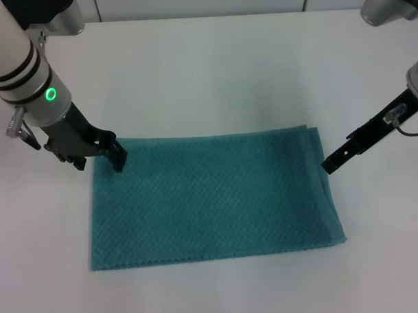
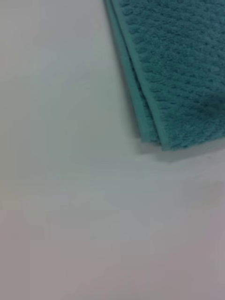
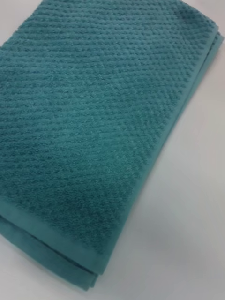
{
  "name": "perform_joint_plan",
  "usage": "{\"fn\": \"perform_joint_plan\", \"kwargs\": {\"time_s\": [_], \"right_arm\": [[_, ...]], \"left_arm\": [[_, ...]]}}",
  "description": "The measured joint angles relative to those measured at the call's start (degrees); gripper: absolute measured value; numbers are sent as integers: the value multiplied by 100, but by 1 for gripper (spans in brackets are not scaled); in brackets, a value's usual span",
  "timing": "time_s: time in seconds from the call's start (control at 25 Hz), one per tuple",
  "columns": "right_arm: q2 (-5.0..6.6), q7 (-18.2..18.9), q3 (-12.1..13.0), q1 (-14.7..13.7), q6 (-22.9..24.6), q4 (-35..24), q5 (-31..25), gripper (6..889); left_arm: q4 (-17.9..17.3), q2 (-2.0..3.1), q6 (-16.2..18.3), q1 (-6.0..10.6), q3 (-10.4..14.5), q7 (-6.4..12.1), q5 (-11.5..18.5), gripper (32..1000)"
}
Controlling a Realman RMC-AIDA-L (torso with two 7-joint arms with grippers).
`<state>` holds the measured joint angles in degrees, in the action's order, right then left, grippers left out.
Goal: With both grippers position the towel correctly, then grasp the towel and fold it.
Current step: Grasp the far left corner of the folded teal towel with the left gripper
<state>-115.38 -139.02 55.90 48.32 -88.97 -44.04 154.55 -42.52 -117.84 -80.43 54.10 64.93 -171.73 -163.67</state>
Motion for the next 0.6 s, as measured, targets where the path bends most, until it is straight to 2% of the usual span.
{"fn": "perform_joint_plan", "kwargs": {"time_s": [0.2,0.6], "right_arm": [[9,-2,0,9,-3,1,21,854],[16,-54,0,20,-15,-38,23,853]], "left_arm": [[32,-6,1,1,-3,0,39,728],[140,-22,146,-82,83,18,70,745]]}}
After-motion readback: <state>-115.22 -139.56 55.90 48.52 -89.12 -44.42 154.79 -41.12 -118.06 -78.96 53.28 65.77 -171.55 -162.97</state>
